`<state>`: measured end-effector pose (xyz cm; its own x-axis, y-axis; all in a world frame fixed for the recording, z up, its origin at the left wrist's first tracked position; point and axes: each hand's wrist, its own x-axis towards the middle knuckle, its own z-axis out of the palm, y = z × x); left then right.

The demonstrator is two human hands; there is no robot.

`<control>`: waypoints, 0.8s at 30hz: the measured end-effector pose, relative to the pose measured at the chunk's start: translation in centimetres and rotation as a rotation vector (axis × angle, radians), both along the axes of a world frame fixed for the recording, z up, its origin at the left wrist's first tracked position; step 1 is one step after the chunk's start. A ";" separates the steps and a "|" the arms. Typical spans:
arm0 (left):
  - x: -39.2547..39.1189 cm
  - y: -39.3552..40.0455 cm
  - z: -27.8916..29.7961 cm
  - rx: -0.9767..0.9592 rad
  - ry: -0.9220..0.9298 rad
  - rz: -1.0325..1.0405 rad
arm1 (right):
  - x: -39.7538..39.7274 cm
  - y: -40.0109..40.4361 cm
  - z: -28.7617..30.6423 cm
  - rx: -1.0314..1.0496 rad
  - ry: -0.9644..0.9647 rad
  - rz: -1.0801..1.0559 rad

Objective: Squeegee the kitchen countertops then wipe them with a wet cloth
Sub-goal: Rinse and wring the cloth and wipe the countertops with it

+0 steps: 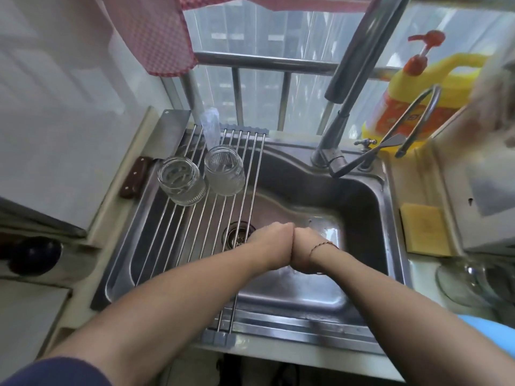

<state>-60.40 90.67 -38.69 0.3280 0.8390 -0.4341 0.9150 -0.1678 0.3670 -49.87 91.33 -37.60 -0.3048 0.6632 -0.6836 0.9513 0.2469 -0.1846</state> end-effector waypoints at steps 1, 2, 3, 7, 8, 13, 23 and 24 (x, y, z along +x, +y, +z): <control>-0.1 -0.1 -0.3 0.086 0.040 -0.048 | 0.2 0.2 0.0 -0.118 0.052 -0.066; 0.0 -0.2 -0.5 0.200 0.074 -0.124 | 0.7 0.3 0.2 -0.240 0.114 -0.169; 0.0 -0.4 -0.7 0.324 0.086 -0.210 | 1.2 0.4 0.6 -0.351 0.174 -0.277; -0.4 -1.5 -0.7 0.444 -0.081 -0.483 | 3.6 0.1 1.2 -0.771 0.258 -0.445; -0.6 -1.9 -1.0 0.448 -0.107 -0.509 | 4.2 -0.1 1.0 -0.873 0.308 -0.479; -1.4 -4.4 -1.3 0.397 -0.158 -0.482 | 5.6 -1.8 -0.5 -0.932 0.624 -0.707; -1.0 -3.5 1.4 -0.259 -0.727 0.578 | 5.8 -6.9 -1.1 0.661 0.841 -0.397; -0.8 -3.6 2.0 -0.411 -0.839 0.637 | 6.1 -6.8 -1.5 0.767 0.767 -0.201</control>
